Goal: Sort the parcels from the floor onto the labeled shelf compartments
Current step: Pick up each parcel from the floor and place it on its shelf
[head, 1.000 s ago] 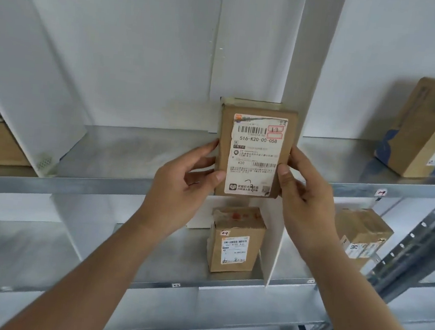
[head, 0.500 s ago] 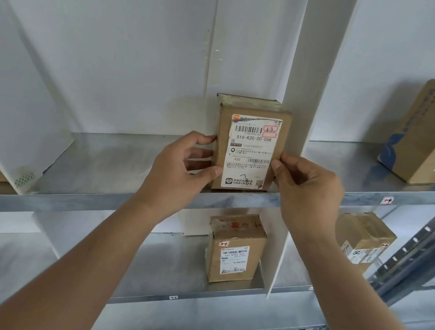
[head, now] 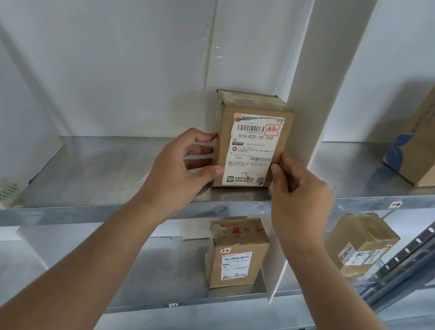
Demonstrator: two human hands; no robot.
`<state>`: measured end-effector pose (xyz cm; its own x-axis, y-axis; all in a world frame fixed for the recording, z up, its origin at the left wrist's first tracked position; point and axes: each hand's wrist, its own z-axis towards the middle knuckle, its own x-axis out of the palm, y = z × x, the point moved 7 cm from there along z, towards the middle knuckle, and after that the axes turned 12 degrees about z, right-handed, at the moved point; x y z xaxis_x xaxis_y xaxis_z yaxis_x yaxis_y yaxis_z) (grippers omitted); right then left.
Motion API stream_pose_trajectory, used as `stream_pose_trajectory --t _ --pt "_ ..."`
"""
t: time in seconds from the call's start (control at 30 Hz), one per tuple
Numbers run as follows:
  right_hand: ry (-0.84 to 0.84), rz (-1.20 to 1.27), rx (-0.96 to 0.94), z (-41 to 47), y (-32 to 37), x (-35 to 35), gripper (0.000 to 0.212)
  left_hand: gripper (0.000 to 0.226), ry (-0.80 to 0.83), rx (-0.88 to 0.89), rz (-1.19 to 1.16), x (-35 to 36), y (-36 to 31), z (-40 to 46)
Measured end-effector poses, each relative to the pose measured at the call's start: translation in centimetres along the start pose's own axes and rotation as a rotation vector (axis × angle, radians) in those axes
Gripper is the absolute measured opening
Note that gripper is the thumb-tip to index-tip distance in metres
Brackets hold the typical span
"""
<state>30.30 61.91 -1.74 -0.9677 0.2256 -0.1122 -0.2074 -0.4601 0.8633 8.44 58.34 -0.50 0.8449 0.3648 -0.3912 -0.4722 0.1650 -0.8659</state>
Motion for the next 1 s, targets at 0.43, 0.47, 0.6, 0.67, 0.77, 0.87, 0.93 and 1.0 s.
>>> stream_pose_trajectory --t 0.43,0.47,0.6,0.67,0.77,0.87,0.93,1.0 --pt "0.048 0.042 0.069 -0.6 0.5 -0.5 0.040 0.052 -0.099 0.028 0.202 -1.0 0.3 0.0" --pt "0.049 0.055 0.074 -0.9 0.6 -0.7 0.040 0.053 -0.110 0.026 0.218 -1.3 0.2 -0.4" --pt "0.091 0.103 0.031 -2.5 2.0 -1.6 0.036 0.045 -0.131 0.066 0.258 -2.5 -1.2 -2.9" --pt "0.161 0.124 0.007 -3.7 3.2 -1.4 0.042 0.042 -0.122 0.103 0.309 -3.1 -2.3 -4.8" --pt "0.300 0.149 -0.041 -5.3 5.1 -0.6 0.046 0.041 -0.138 0.204 0.438 -4.5 -4.2 -8.1" --pt "0.427 0.112 -0.177 -7.3 7.9 0.6 0.039 0.042 -0.160 0.278 0.653 -6.6 -5.5 -11.3" --pt "0.488 0.065 -0.259 -8.7 9.8 1.8 0.042 0.049 -0.172 0.268 0.751 -8.6 -5.8 -13.4" --pt "0.559 0.059 -0.310 -10.6 11.8 3.3 0.049 0.056 -0.184 0.240 0.825 -11.0 -6.0 -15.6"
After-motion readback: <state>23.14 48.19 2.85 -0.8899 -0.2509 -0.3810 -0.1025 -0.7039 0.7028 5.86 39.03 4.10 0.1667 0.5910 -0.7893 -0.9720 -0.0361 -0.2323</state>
